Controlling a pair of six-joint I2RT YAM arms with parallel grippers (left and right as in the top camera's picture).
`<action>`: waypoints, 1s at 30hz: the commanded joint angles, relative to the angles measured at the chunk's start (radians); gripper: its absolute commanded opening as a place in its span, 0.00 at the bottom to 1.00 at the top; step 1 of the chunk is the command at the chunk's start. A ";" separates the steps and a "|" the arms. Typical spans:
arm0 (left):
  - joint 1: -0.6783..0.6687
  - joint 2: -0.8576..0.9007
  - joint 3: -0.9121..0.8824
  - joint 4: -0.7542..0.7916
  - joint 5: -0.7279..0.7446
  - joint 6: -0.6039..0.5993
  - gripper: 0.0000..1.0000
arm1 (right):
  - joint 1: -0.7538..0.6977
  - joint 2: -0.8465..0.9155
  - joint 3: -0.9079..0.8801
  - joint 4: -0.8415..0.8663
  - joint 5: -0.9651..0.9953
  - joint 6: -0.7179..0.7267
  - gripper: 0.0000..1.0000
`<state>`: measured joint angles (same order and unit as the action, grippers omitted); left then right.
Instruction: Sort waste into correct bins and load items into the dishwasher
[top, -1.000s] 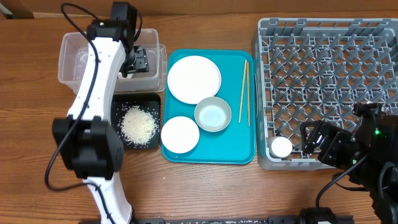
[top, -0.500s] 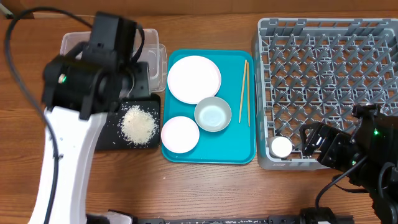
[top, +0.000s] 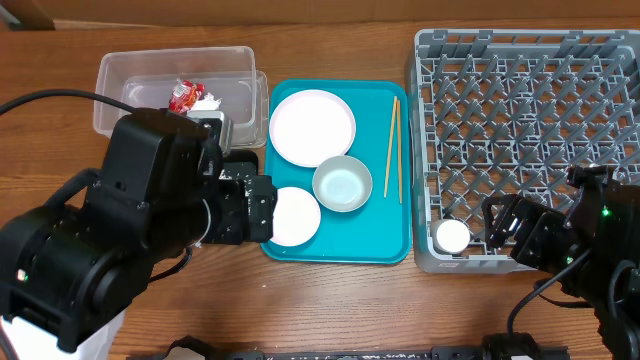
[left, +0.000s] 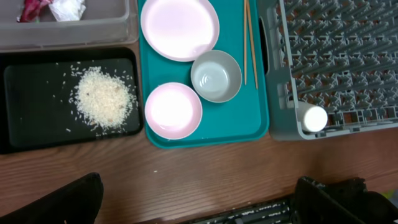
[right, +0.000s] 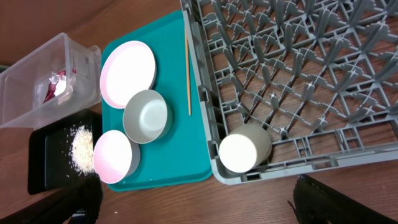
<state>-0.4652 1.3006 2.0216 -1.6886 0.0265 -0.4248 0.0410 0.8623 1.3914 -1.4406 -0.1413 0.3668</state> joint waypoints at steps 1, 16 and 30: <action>-0.006 0.020 0.003 -0.001 0.037 -0.002 1.00 | 0.005 -0.003 0.008 0.005 0.006 0.008 1.00; 0.063 -0.263 -0.302 0.536 -0.074 0.337 1.00 | 0.005 -0.003 0.008 0.005 0.006 0.008 1.00; 0.217 -0.926 -1.249 1.169 -0.070 0.372 1.00 | 0.005 -0.003 0.008 0.005 0.006 0.008 1.00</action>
<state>-0.2653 0.4938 0.9360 -0.5930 -0.0414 -0.0628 0.0410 0.8631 1.3914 -1.4399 -0.1410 0.3668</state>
